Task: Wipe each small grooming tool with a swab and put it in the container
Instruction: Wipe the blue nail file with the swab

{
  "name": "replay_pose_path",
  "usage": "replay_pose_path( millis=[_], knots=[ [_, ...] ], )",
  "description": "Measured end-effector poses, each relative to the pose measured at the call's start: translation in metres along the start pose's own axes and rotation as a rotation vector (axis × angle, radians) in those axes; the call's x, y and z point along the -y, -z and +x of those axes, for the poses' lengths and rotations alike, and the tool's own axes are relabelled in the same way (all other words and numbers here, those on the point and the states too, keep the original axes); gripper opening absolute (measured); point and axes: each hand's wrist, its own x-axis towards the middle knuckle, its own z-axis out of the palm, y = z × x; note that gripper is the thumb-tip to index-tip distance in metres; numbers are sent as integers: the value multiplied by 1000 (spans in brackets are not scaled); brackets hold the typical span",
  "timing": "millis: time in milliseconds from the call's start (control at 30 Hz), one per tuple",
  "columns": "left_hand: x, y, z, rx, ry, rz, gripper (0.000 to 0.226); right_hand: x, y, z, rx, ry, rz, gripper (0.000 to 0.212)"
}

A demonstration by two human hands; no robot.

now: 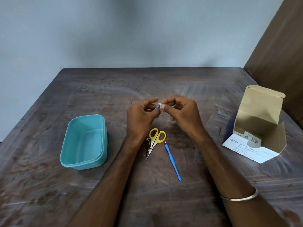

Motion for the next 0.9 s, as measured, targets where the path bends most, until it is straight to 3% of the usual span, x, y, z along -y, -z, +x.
replay_pose_path(
  millis=[233, 467, 900],
  knots=[
    [-5, -1, -5, -63, -271, 290, 53, -2, 2, 1, -51, -29, -16, 6],
    [-8, 0, -6, -67, -322, 348, 53, -2, 0, 0, -25, -35, 5, 5],
    [-5, 0, -3, -73, -281, 275, 48, 0, 9, 5, -160, -35, 66, 4]
  ],
)
